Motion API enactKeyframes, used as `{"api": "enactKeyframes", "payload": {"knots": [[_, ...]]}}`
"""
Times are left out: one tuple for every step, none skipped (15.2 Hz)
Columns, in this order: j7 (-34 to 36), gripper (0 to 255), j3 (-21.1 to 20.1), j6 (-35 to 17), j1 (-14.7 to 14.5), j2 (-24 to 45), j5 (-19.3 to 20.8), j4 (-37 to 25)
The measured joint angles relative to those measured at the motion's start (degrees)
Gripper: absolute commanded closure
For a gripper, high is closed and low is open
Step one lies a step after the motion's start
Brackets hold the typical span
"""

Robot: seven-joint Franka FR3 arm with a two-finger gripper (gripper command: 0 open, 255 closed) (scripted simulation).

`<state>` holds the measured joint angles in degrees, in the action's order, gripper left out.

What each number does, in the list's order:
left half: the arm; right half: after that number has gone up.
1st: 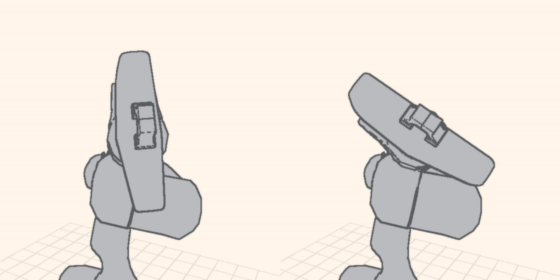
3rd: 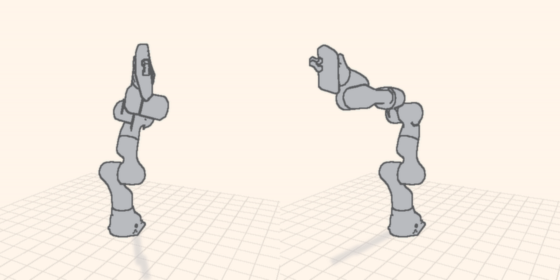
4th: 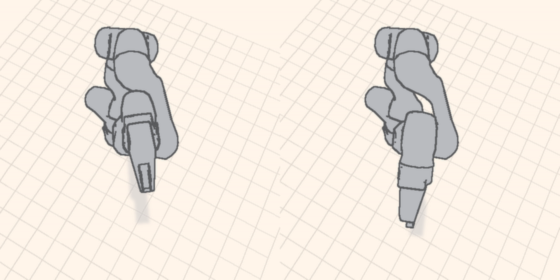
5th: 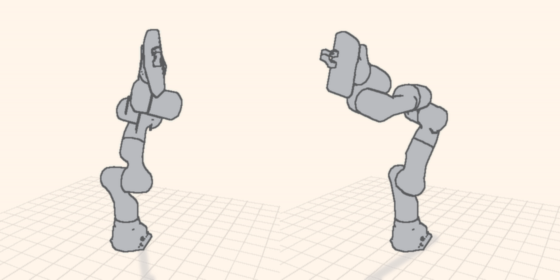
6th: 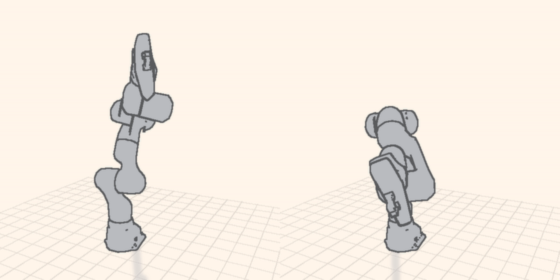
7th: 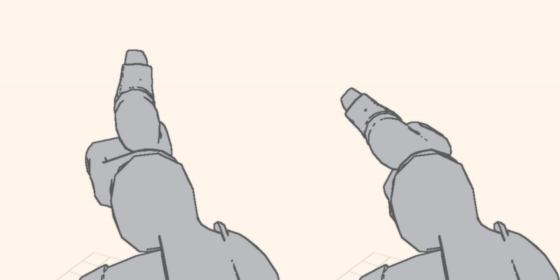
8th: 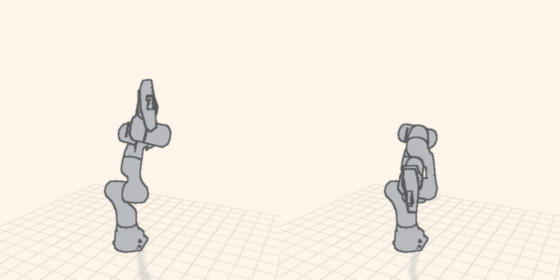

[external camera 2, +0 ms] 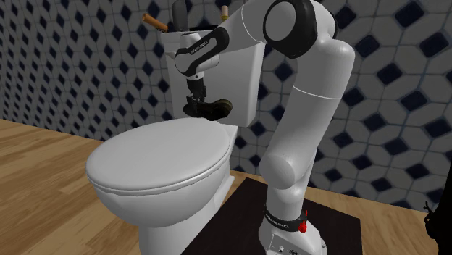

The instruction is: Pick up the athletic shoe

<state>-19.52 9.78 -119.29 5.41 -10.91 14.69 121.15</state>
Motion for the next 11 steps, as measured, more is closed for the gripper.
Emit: {"api": "enactKeyframes", "payload": {"knots": [[0.0,255,0.0,0.0,0.0,0.0,0.0,0.0],[0.0,255,0.0,0.0,0.0,0.0,0.0,0.0],[0.0,255,0.0,-0.1,0.0,0.0,0.0,0.0],[0.0,255,0.0,-0.1,0.0,0.0,0.0,0.0],[0.0,255,0.0,0.0,0.0,0.0,0.0,0.0],[0.0,255,0.0,0.0,0.0,0.0,0.0,0.0],[-0.1,255,0.0,0.4,0.0,0.0,-0.1,-0.3],[-0.2,255,-0.1,1.0,0.0,-0.1,-0.1,-0.7],[-0.3,255,-0.1,1.6,-0.1,-0.2,-0.2,-1.2],[-0.3,255,-0.2,2.5,-0.1,-0.3,-0.3,-2.0],[-0.5,255,-0.2,3.2,-0.1,-0.3,-0.3,-2.6]]}}
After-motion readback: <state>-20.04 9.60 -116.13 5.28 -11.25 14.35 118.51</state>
